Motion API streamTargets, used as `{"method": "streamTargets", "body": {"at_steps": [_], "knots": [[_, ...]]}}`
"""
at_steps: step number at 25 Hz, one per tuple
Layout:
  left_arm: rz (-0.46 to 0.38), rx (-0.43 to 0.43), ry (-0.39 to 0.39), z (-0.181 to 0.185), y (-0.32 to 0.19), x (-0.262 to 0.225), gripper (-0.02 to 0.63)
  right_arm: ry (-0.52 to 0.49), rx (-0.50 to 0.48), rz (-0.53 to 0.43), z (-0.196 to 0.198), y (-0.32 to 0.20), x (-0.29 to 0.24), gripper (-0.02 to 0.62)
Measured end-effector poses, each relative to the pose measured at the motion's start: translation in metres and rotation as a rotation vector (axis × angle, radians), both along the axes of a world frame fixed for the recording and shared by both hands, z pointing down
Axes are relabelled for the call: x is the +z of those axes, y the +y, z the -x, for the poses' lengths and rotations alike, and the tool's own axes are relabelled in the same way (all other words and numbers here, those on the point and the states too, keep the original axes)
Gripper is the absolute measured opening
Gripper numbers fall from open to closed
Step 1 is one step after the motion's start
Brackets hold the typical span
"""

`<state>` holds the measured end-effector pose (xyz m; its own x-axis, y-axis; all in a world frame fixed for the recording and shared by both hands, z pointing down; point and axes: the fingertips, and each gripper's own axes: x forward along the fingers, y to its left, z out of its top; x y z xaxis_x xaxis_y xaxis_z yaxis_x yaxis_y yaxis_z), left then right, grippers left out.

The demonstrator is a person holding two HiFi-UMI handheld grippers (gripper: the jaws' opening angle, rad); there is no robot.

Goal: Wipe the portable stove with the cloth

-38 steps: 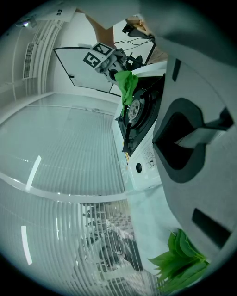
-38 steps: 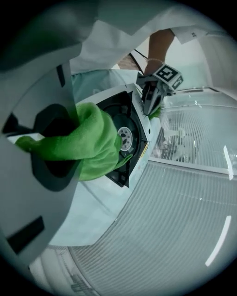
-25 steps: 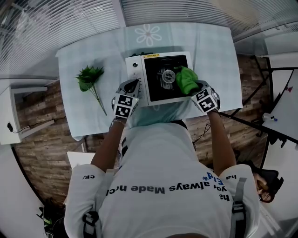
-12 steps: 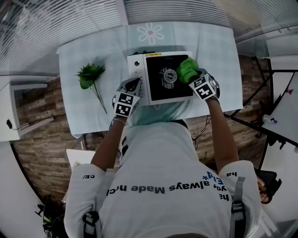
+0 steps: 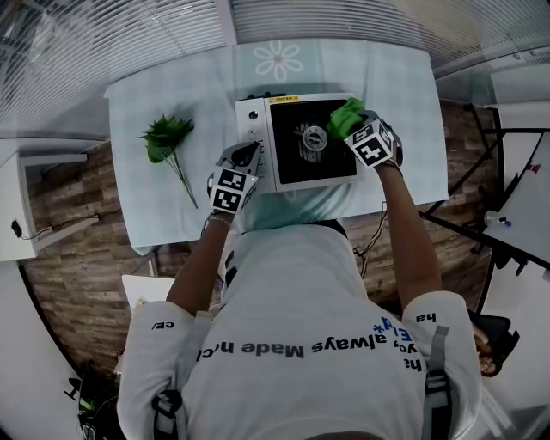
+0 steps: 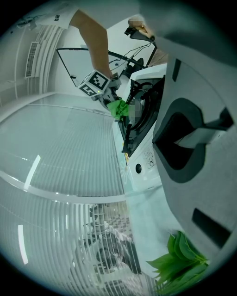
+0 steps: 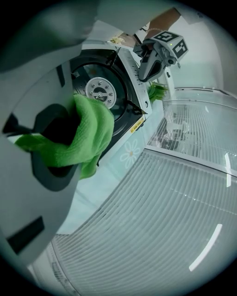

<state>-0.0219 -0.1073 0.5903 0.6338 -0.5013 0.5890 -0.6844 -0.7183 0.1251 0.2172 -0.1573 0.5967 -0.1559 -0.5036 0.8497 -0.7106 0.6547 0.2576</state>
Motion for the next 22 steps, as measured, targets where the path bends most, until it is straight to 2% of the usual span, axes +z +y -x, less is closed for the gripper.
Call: {"method": "streamTargets", "body": {"at_steps": [5,13,18,22], "knots": [[0.0,0.008,-0.016,0.002,0.002,0.002,0.012,0.034,-0.052,-0.001,0.0,0.003,-0.007,0.023],[0.016,0.007,-0.017,0.003,0.003,0.005,0.012,0.057,-0.083,-0.142,0.002,-0.031,-0.068,0.023],[0.016,0.003,0.0,0.001,0.002,0.002,0.012,0.088,-0.122,-0.116,0.023,-0.055,-0.039,0.023],[0.016,0.003,0.013,-0.002,0.001,0.0,0.012,0.067,-0.098,-0.067,0.032,-0.064,-0.01,0.023]]}}
